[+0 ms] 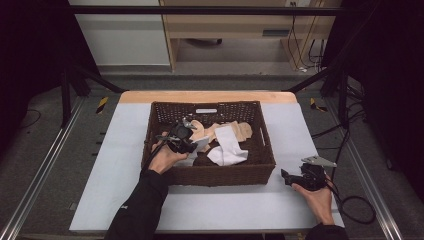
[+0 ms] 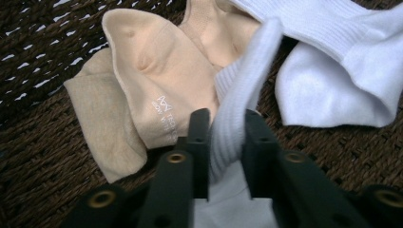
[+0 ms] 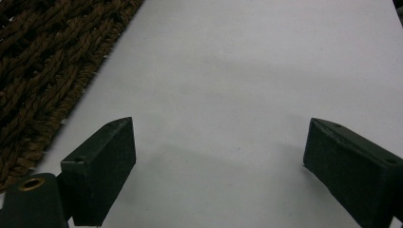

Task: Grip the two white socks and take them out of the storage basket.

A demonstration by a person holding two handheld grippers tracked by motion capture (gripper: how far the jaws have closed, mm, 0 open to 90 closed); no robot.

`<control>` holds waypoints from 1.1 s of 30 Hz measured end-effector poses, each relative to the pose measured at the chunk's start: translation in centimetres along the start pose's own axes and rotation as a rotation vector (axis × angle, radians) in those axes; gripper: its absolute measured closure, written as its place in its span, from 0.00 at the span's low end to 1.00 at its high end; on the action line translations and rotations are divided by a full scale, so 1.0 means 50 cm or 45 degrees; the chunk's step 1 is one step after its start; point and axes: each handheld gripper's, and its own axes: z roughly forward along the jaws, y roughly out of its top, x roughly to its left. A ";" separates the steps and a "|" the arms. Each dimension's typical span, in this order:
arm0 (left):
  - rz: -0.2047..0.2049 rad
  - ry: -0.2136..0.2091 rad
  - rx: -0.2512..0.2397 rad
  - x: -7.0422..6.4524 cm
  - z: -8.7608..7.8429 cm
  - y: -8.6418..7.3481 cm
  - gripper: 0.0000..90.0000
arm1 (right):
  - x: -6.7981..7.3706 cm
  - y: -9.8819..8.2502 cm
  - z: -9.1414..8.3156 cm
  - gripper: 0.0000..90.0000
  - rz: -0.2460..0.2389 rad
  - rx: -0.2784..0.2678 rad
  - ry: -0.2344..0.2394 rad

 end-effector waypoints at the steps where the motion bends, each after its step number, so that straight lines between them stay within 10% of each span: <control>1: 0.001 -0.004 -0.005 0.001 -0.003 0.002 0.88 | 0.000 0.000 0.000 0.12 0.000 0.001 0.000; 21: -0.102 0.025 -0.560 0.002 -0.147 0.036 0.92 | -0.001 0.000 0.000 0.13 -0.005 0.002 -0.001; 33: -0.075 0.005 -0.794 -0.028 -0.255 0.050 0.92 | -0.001 0.000 0.000 0.13 -0.011 0.001 -0.005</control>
